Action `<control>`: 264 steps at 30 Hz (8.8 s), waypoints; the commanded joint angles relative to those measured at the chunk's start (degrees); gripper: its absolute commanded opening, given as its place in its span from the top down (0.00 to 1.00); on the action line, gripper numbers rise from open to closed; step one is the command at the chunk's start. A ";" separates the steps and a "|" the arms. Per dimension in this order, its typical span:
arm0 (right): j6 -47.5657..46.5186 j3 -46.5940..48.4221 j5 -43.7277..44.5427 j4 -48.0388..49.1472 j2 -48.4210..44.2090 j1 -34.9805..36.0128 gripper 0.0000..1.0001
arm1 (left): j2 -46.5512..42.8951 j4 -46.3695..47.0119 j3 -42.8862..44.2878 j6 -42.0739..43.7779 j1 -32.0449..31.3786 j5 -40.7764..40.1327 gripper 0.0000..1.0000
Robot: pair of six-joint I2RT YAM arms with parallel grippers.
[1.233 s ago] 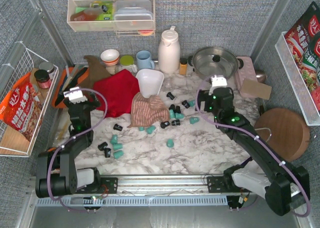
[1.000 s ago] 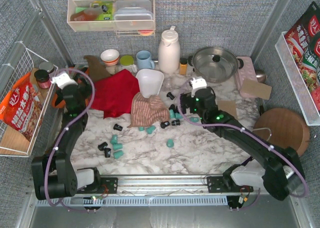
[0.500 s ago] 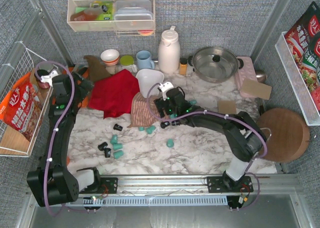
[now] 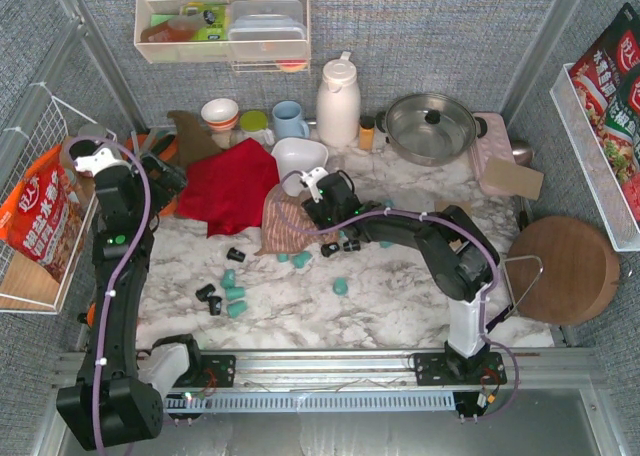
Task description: Mix the coffee capsules in the storage basket
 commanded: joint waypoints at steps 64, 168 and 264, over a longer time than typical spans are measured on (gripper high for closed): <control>1.57 -18.75 42.50 21.32 -40.55 -7.43 1.00 | -0.72 2.28 -1.04 -1.19 0.38 3.74 0.01; 9.95 -39.77 17.50 2.85 -68.17 -13.41 0.08 | 40.70 8.94 5.03 25.38 -34.23 -20.99 0.19; 11.43 -37.94 18.51 0.80 -63.33 -14.35 0.08 | 34.52 -5.52 32.14 16.98 -12.18 -25.27 0.01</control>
